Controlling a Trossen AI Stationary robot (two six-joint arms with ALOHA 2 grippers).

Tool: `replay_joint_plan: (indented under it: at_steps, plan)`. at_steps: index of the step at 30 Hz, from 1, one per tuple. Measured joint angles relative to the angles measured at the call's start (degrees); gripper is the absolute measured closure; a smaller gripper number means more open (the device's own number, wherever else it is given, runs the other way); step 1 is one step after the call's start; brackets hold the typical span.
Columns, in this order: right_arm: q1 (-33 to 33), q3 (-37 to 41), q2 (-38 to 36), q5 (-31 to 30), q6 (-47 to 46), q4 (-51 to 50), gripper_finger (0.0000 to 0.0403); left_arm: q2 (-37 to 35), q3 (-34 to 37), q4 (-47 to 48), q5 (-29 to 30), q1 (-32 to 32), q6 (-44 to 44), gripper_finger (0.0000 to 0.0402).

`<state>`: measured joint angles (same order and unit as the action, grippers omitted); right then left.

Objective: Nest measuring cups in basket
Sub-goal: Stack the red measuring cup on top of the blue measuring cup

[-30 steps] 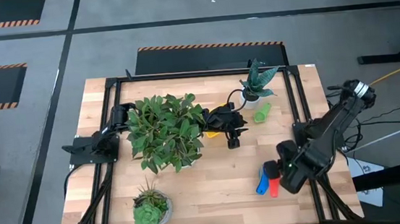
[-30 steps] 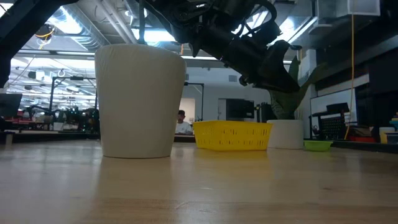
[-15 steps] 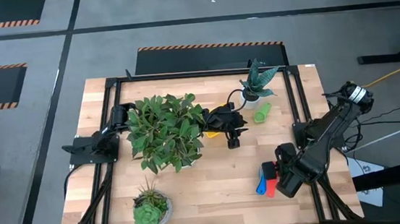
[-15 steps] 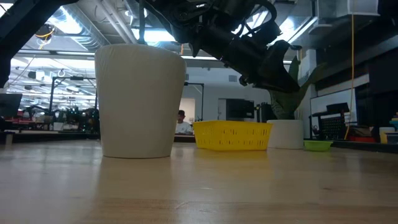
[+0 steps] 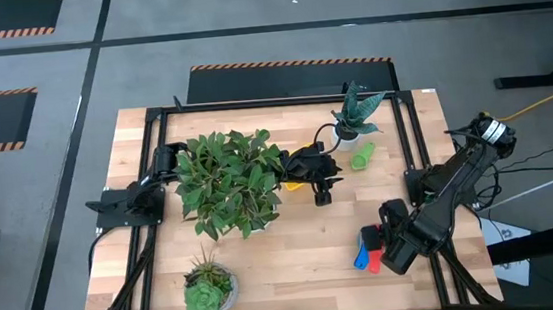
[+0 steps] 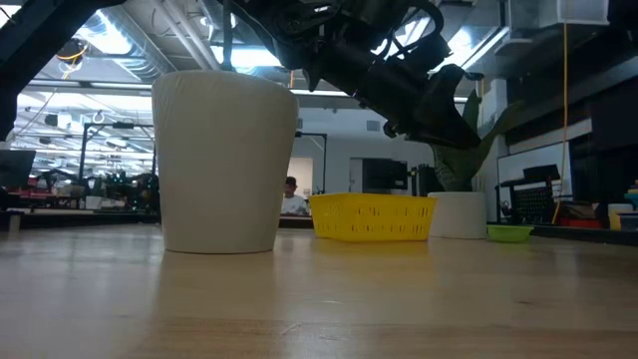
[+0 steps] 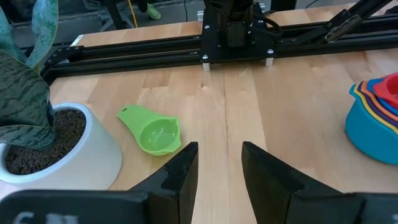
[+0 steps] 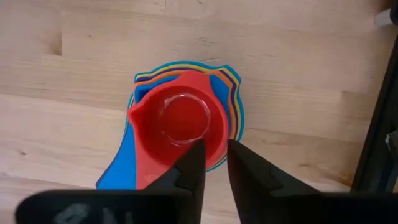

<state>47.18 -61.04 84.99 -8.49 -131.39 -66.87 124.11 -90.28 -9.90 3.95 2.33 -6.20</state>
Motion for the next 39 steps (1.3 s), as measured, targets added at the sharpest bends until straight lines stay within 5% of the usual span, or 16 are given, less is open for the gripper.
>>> replay_joint_plan:
  at_steps: [5, 12, 18, 31, 39]
  plan:
    - [-0.02, 0.0, 0.0, 1.94, 1.32, -0.01, 0.0321, 0.0, 0.0, -0.02, 0.0, 0.0, 0.0, 0.0285]
    - [1.77, 0.0, 0.19, 19.08, 2.31, 1.28, 0.032, 0.0, 0.0, -0.02, 0.0, 0.0, 0.0, 0.0285]
    - [4.04, 0.0, 3.54, 13.0, -0.35, 9.59, 0.032, 0.0, 0.0, 0.01, 0.0, 0.0, 0.0, 0.0285]
    - [3.88, 0.04, 12.54, 12.51, -0.36, 18.56, 0.032, 0.0, 0.0, -0.01, 0.0, 0.0, 0.0, 0.0285]
    - [3.82, 0.04, 12.52, -2.34, 0.61, 22.82, 0.032, 0.0, 0.0, 0.01, 0.0, 0.0, 0.0, 0.0285]
